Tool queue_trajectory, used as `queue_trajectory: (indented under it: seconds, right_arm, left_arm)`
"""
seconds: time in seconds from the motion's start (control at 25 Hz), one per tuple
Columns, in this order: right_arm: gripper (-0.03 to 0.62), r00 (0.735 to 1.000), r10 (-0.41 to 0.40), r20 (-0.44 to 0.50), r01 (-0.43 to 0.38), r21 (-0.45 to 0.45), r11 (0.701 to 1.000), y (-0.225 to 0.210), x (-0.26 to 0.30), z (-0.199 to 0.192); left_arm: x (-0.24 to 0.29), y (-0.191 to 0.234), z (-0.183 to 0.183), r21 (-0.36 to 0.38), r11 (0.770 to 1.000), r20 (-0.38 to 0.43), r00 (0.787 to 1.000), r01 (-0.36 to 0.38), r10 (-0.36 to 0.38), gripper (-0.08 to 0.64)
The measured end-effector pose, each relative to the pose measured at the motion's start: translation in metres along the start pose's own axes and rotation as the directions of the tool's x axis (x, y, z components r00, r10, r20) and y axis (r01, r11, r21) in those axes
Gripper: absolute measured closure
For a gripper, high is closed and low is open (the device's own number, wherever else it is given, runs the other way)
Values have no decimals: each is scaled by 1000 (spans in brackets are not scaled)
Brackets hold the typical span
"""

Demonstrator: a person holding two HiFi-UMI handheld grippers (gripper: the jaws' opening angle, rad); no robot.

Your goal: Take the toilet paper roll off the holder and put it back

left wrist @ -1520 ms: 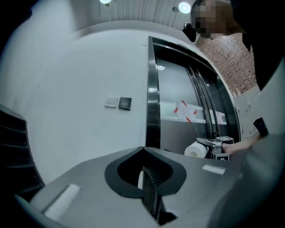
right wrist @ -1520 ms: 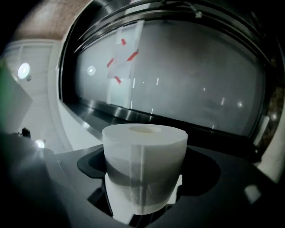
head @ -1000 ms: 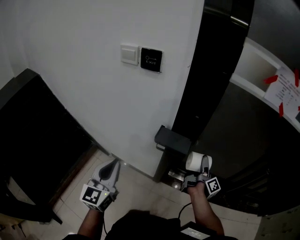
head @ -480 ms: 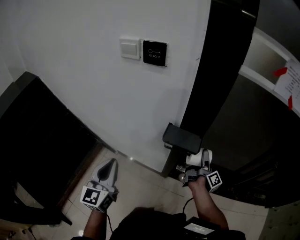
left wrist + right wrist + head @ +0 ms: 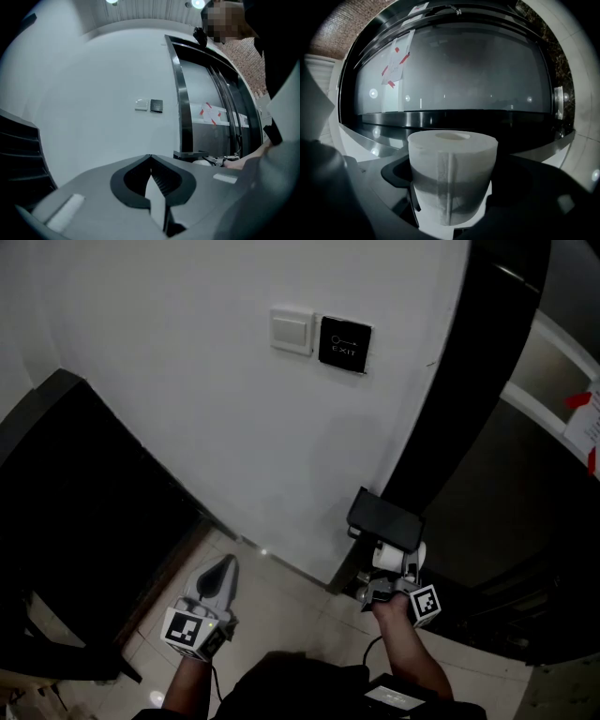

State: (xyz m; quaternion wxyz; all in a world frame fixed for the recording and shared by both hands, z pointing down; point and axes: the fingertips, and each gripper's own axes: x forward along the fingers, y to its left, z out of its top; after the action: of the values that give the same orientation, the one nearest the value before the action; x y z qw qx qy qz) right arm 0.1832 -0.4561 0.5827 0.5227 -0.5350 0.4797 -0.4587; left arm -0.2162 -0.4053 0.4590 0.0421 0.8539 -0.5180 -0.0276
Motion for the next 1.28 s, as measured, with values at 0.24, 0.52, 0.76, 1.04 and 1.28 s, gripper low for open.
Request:
queue_trajectory:
  seconds: [0.24,0.52,0.76,1.04,1.28]
  right_arm:
    - [123,1000,-1,6,1,-19,1000,0,12,-30]
    - [120,999,20,-32,-22,-64,998,3,20,-67]
    - [119,999,19,-48,-23,-72,997,6,24,-75]
    - [86,994,33,-104,-43,-97,994,5,11,-82]
    - [86,987,32,-158,-49,-109,993,3,-14,-85]
  left_arm:
    - [-19,34,1,-15,998,4,998,-55,55,558]
    - [-36,69,-2,-18,995,-19,995,-96,96,558]
    - [-32,57,-6,-5,999,-40,998,-48,48,558]
    - [-35,45,-6,35,999,-55,998,3,-1,558]
    - [-41,25,-23,24,999,-93,995,37,-35,558]
